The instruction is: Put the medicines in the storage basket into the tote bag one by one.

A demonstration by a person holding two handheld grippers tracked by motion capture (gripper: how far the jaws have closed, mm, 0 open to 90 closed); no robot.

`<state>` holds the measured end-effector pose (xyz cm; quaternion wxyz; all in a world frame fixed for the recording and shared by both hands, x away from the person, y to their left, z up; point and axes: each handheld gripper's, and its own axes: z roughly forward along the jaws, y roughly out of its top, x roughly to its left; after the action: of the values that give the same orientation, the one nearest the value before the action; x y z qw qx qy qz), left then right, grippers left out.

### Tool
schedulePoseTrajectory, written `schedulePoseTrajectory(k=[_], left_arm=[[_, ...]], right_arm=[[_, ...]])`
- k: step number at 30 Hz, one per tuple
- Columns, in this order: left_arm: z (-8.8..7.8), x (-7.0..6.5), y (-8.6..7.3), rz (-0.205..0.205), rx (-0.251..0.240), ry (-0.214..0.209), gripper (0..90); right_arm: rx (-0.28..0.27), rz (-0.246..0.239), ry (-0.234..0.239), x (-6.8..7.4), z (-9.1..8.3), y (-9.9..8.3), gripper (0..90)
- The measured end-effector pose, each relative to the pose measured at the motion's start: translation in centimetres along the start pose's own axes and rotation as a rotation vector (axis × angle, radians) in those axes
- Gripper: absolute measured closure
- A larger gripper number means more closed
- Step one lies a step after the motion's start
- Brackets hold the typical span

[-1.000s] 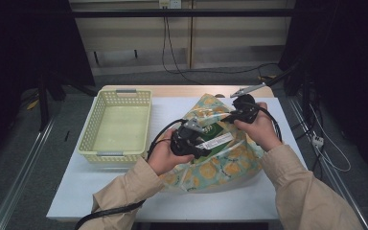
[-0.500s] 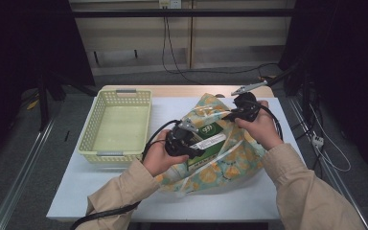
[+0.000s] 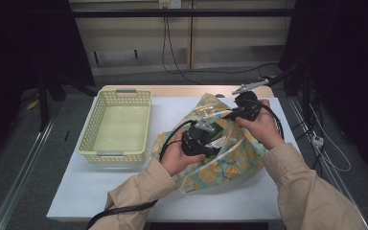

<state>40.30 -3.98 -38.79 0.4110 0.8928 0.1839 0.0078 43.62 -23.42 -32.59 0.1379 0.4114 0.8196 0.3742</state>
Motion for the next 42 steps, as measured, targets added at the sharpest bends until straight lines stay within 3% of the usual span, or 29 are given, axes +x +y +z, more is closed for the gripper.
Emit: schedulePoseTrajectory(k=[2, 3, 7, 8, 9, 10, 11, 12, 14, 15, 16, 17, 18, 19, 20, 21, 22, 23, 24, 25, 26, 27, 36, 37, 39, 40, 42], left_arm=[[0.5, -0.3, 0.3, 0.003, 0.015, 0.032, 63.0], [0.8, -0.3, 0.3, 0.002, -0.006, -0.001, 62.9], [1.6, -0.3, 0.2, 0.004, -0.033, -0.013, 62.1], [1.6, -0.2, 0.1, -0.017, -0.050, -0.025, 60.8], [1.5, -0.3, 0.1, -0.026, -0.040, 0.008, 54.3], [1.3, -0.1, 0.0, -0.020, -0.043, -0.009, 44.6], [1.0, -0.1, -0.1, -0.009, -0.026, 0.027, 41.2], [0.8, 0.1, -0.2, -0.014, -0.041, -0.014, 39.1], [0.0, 0.2, -0.5, -0.038, -0.047, -0.036, 32.6], [-0.6, 0.2, -0.6, -0.041, -0.025, -0.012, 29.9], [-1.0, 0.3, -0.8, -0.041, -0.022, -0.032, 27.0], [-1.4, 0.3, -1.0, -0.044, -0.006, 0.009, 21.6], [-1.9, 0.5, -1.2, -0.044, -0.014, -0.016, 18.4], [-2.4, 0.6, -1.5, -0.040, -0.017, -0.019, 17.7], [-3.0, 0.6, -1.7, -0.043, -0.015, 0.016, 17.5], [-3.4, 0.8, -2.0, -0.046, -0.026, -0.001, 16.4], [-3.9, 0.7, -2.2, -0.040, -0.012, 0.042, 14.3], [-4.4, 0.9, -2.6, -0.031, -0.017, 0.020, 13.5], [-5.0, 0.8, -2.8, -0.019, -0.004, 0.067, 13.8], [-5.4, 0.9, -3.1, -0.012, -0.005, 0.044, 13.7], [-5.8, 0.8, -3.4, -0.011, 0.013, 0.082, 13.7], [-6.0, 1.0, -3.8, -0.016, 0.005, 0.056, 13.6], [-7.6, 1.4, -7.0, -0.049, 0.042, 0.153, 14.8], [-7.9, 1.5, -7.3, -0.061, 0.026, 0.134, 14.8], [-8.5, 1.5, -7.7, -0.063, 0.026, 0.151, 14.8], [-8.9, 1.4, -7.9, -0.064, 0.030, 0.184, 14.9], [-9.6, 1.6, -8.1, -0.069, 0.015, 0.166, 15.1]], right_arm=[[0.002, 0.001, 0.001, 0.0, 0.1, 0.0, 89.3], [0.003, 0.001, 0.001, 0.0, 0.1, 0.0, 89.3], [-0.001, -0.007, 0.002, 0.2, 0.2, 0.0, 89.3], [0.000, -0.010, 0.002, 0.3, 0.2, 0.0, 89.3], [0.001, -0.010, 0.004, 0.3, 0.2, 0.0, 89.3], [0.001, -0.009, 0.007, 0.3, 0.3, -0.1, 89.3], [0.000, -0.007, 0.008, 0.3, 0.3, -0.1, 89.3], [0.000, -0.006, 0.009, 0.3, 0.3, -0.2, 89.3], [0.001, -0.002, 0.010, 0.2, 0.5, -0.4, 89.3], [0.005, 0.000, 0.009, 0.1, 0.5, -0.5, 89.3], [0.009, 0.003, 0.009, 0.1, 0.6, -0.6, 89.3], [0.008, 0.002, 0.009, 0.0, 0.7, -0.7, 89.3], [0.008, 0.003, 0.007, 0.0, 0.7, -0.8, 89.3], [0.007, 0.006, 0.011, -0.1, 0.7, -0.8, 89.3], [0.008, 0.009, 0.011, -0.1, 0.7, -0.9, 89.3], [0.008, 0.012, 0.009, -0.2, 0.7, -0.9, 89.3], [0.008, 0.013, 0.009, -0.2, 0.8, -1.0, 89.3], [0.010, 0.016, 0.009, -0.2, 0.8, -1.0, 89.3], [0.009, 0.016, 0.010, -0.2, 0.8, -1.1, 89.3], [0.009, 0.013, 0.012, -0.2, 0.8, -1.1, 89.3], [0.009, 0.014, 0.012, -0.2, 0.8, -1.2, 89.3], [0.007, 0.017, 0.012, -0.2, 0.7, -1.2, 89.3], [0.010, 0.019, 0.014, -0.2, 0.7, -1.9, 89.3], [0.012, 0.022, 0.013, -0.2, 0.7, -1.9, 89.3], [0.009, 0.024, 0.011, -0.4, 0.6, -2.0, 89.3], [0.009, 0.026, 0.008, -0.5, 0.6, -2.0, 89.3], [0.011, 0.030, 0.004, -0.6, 0.5, -2.1, 89.3]])
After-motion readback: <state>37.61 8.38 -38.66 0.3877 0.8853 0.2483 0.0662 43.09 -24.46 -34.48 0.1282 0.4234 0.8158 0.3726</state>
